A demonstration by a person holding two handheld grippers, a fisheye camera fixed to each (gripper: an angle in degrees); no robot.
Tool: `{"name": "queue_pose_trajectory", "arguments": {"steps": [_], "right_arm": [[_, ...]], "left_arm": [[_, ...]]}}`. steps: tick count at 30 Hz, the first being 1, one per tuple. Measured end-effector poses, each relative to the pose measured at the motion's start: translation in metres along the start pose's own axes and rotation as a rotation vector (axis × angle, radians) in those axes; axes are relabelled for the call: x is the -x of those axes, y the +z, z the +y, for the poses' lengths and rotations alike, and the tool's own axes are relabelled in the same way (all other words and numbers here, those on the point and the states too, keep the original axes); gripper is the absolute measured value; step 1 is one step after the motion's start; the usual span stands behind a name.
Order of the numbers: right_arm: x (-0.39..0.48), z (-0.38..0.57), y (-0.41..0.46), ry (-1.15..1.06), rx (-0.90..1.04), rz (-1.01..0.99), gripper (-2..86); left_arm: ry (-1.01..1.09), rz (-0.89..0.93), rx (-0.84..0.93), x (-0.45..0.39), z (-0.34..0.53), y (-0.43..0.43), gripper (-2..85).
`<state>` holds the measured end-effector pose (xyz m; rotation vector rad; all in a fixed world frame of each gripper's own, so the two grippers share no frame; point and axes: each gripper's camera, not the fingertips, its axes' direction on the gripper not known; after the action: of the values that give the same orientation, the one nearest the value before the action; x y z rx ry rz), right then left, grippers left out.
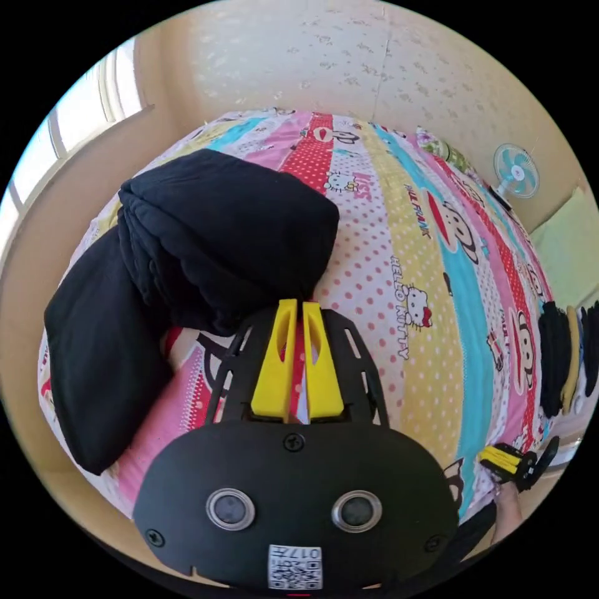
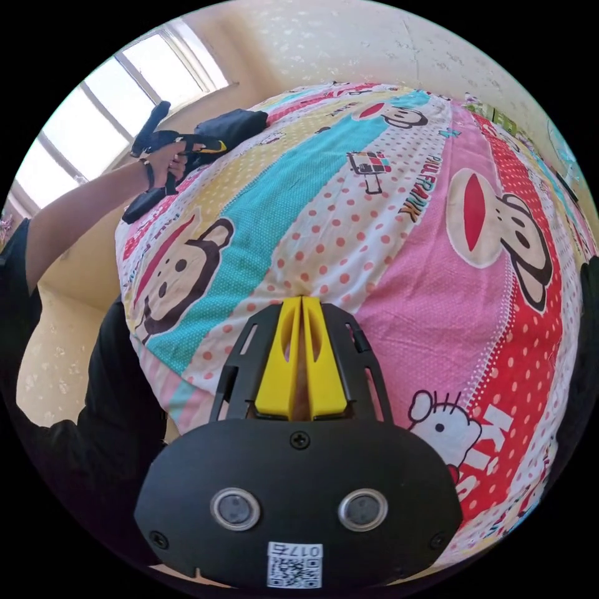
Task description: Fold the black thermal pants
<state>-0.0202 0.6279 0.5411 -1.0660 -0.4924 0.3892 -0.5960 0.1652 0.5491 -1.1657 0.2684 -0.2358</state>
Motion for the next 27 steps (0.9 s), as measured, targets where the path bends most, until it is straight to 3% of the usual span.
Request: {"name": "queue_pose_trajectory", "arguments": {"steps": [4,6,8,11,15,18,20,22,25,27], "right_arm": [[-0.012,0.008,-0.012,-0.007,-0.003,0.012,0.4],[-0.029,0.012,-0.021,0.015,-0.006,-0.039,0.4],[-0.046,0.015,-0.029,0.045,-0.011,-0.11,0.4],[-0.061,0.02,-0.041,0.065,-0.018,-0.163,0.4],[-0.048,0.025,-0.056,0.015,-0.027,-0.05,0.5],[-0.049,0.026,-0.064,0.012,-0.029,-0.04,0.5],[-0.055,0.025,-0.069,0.023,-0.029,-0.066,0.5],[-0.058,0.025,-0.073,0.03,-0.03,-0.08,0.5],[-0.055,0.023,-0.08,0.025,-0.03,-0.067,0.6],[-0.054,0.02,-0.084,0.024,-0.031,-0.067,0.6]], "left_arm": [[0.204,0.072,-0.064,-0.028,0.011,-0.031,-0.4],[0.32,0.274,-0.089,-0.038,0.02,-0.059,-0.4],[0.538,0.693,-0.054,-0.071,0.042,-0.104,-0.1],[0.852,0.896,-0.005,-0.129,0.103,-0.17,0.9],[0.877,1.019,0.058,-0.123,0.155,-0.204,3.8],[0.65,0.925,-0.072,-0.05,0.158,-0.215,6.8],[0.303,0.77,-0.289,0.039,0.144,-0.227,9.7],[0.128,0.673,-0.365,0.089,0.127,-0.231,13.2],[-0.159,0.446,-0.3,0.151,0.087,-0.214,17.0],[-0.285,0.48,-0.25,0.18,0.065,-0.189,15.9]]}}
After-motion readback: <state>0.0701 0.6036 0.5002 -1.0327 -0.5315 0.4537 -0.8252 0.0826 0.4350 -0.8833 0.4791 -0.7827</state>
